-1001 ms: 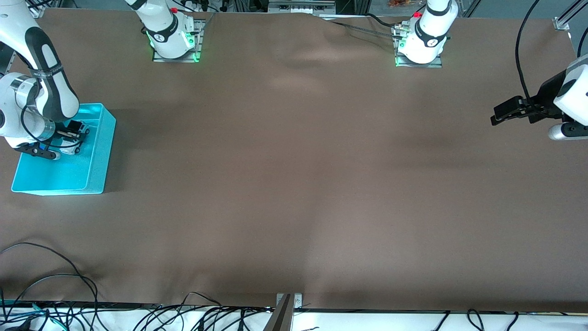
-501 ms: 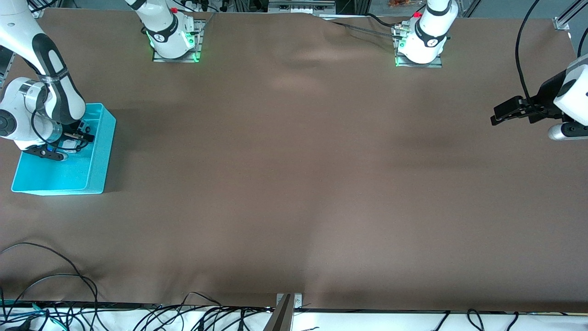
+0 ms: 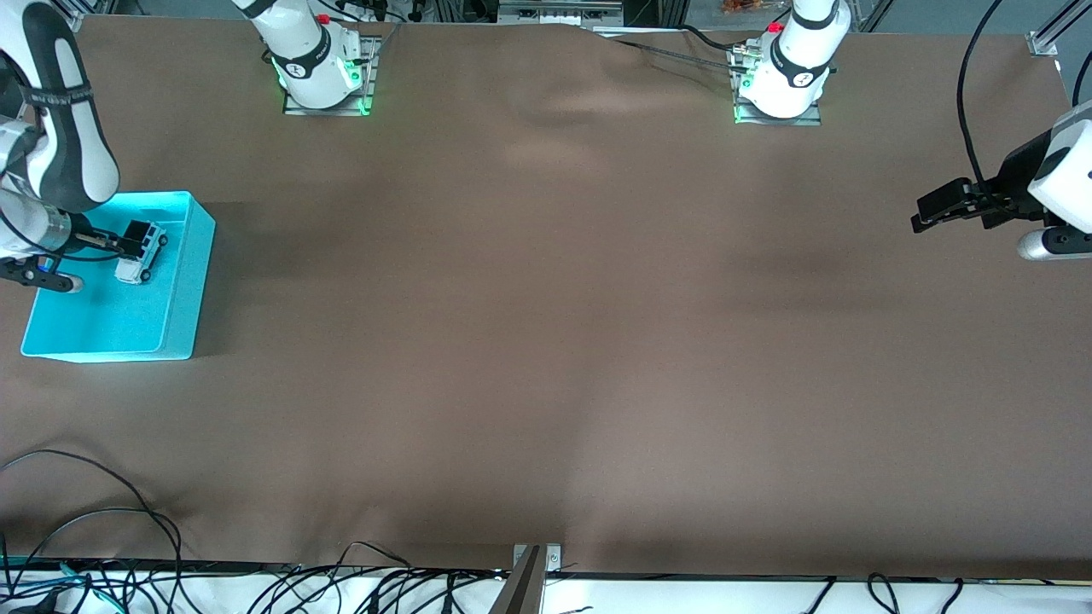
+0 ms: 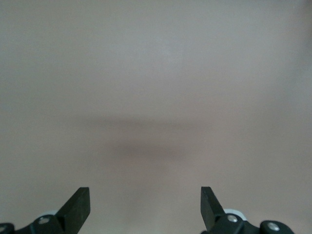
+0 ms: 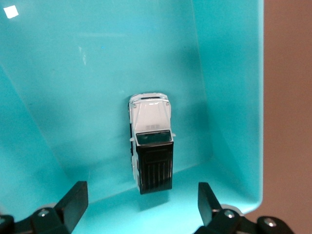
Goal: Wind and store white jeep toy
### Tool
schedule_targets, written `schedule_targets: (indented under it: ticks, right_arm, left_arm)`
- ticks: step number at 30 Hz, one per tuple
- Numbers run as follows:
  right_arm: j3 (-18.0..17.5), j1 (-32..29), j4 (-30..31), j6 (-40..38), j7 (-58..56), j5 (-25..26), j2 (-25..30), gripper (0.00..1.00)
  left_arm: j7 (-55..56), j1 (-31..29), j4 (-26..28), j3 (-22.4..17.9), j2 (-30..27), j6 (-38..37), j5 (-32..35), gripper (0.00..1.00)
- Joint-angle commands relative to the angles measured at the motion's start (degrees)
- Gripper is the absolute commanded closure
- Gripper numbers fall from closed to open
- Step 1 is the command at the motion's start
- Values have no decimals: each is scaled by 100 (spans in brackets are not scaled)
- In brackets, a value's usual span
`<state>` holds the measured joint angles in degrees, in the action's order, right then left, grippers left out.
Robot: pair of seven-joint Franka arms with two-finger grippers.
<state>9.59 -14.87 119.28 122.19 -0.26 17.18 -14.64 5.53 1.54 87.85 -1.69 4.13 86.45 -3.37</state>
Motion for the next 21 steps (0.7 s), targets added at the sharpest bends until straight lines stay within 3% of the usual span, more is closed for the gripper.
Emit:
schedule_targets:
  ticks: [1, 8, 15, 21]
  right_arm:
    - [-291, -60, 51, -327, 132, 58, 330, 0]
    - [-450, -60, 51, -643, 246, -144, 681, 0]
    - [-608, -51, -80, -986, 640, -1128, 1138, 0]
    - [-880, -51, -344, -1390, 975, -1182, 1280, 0]
  left_arm:
    - [-105, -40, -84, -7, 26, -23, -137, 0]
    - [-105, -40, -84, -7, 26, -23, -137, 0]
    - [-105, -40, -84, -7, 26, -23, -137, 0]
    - [-105, -57, -84, -7, 17, -23, -155, 0]
